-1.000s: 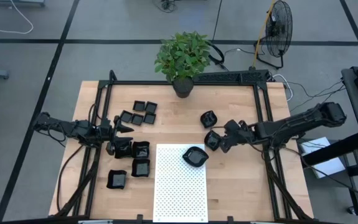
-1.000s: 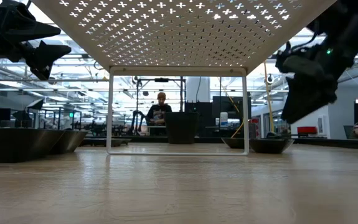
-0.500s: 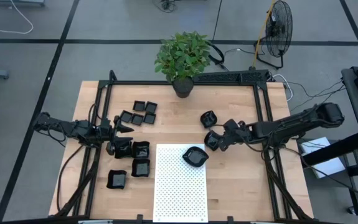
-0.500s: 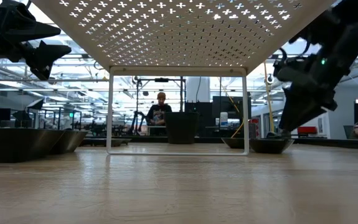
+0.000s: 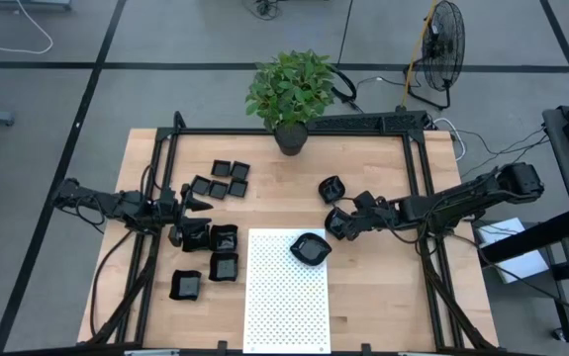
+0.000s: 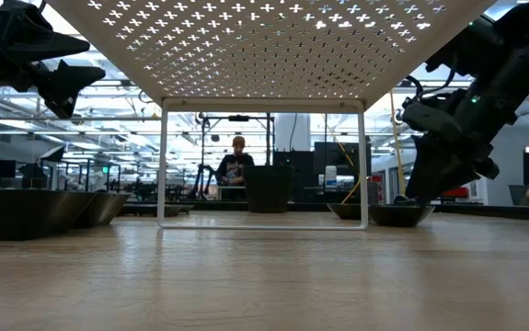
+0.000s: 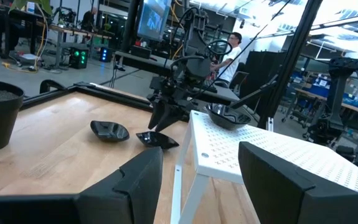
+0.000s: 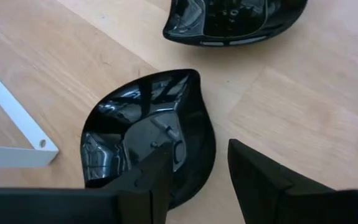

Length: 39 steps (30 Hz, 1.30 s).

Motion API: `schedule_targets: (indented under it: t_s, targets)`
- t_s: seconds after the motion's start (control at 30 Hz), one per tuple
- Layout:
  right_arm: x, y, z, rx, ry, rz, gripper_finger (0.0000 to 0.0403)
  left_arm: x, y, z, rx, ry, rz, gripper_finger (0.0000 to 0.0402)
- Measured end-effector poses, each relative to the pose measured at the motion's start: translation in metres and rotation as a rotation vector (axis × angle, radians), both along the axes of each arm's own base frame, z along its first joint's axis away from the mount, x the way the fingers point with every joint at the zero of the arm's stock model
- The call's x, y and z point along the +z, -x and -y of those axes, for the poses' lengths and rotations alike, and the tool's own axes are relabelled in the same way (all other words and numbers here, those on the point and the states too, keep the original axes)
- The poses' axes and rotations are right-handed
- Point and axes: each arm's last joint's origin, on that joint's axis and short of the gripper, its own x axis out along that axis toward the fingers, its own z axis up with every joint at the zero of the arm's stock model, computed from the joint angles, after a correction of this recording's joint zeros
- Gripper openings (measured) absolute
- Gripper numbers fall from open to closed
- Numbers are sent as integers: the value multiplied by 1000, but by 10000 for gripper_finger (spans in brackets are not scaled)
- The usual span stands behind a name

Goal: Pick & Place Mini shaped plates
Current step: Stack the bottom leaf shaped plate on top of the leaf shaped plate on the shelf

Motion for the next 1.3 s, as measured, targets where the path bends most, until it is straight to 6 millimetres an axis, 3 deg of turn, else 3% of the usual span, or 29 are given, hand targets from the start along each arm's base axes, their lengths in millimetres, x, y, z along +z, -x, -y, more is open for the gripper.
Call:
schedule_targets:
  t_s: [0.7,1.3]
  targets:
    - [-11,-2,-6,-12,-50,-47,137,0,0,0,0,0,0,214]
    - [-11,-1,-7,20,-62,-58,49,0,0,0,0,0,0,214]
